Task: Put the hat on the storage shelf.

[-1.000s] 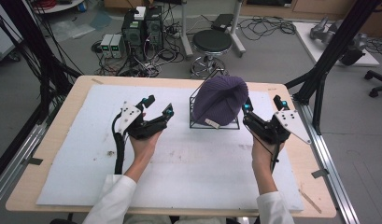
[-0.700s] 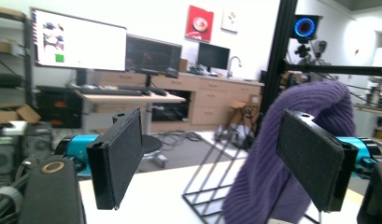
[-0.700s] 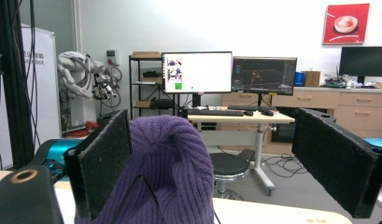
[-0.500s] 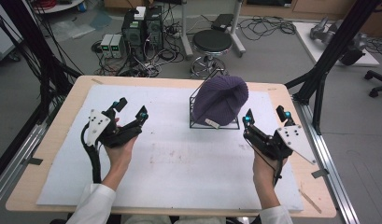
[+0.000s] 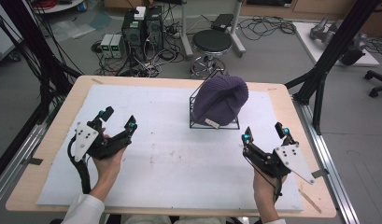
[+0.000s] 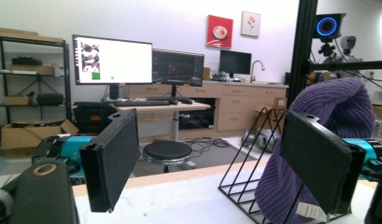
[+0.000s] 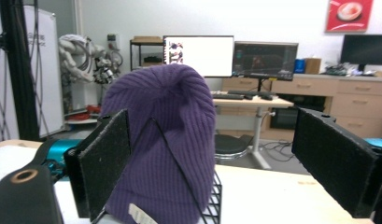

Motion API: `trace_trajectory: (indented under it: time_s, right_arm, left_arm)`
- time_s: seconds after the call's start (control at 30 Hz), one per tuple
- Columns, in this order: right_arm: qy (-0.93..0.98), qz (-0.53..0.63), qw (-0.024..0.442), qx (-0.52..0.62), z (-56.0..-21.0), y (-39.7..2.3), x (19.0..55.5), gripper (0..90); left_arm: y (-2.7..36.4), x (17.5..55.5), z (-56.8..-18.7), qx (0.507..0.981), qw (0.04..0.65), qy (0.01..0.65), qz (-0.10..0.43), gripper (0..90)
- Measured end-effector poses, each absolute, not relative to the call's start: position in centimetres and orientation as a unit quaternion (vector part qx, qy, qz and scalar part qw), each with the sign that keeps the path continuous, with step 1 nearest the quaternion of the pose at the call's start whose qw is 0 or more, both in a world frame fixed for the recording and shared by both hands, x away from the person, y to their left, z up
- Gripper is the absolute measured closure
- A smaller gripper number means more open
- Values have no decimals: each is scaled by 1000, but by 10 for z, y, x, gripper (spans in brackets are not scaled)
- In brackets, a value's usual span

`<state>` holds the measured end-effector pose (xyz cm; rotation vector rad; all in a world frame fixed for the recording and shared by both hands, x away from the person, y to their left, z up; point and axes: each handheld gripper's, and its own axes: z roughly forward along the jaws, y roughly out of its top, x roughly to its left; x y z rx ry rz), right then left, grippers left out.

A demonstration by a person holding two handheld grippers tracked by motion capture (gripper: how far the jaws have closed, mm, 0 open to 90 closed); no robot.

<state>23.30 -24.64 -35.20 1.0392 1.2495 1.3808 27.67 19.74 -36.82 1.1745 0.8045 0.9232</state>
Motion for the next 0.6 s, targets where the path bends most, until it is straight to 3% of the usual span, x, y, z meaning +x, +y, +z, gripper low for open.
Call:
trace_trajectory:
  time_s: [0.3, 0.6]
  right_arm:
    - [491, 575, 485, 439, -388, -260, 224, 114]
    - [494, 566, 488, 444, -402, -270, 216, 115]
  left_arm:
    - [213, 271, -380, 509, 660, 366, 414, 200]
    - [238, 266, -393, 496, 637, 395, 439, 184]
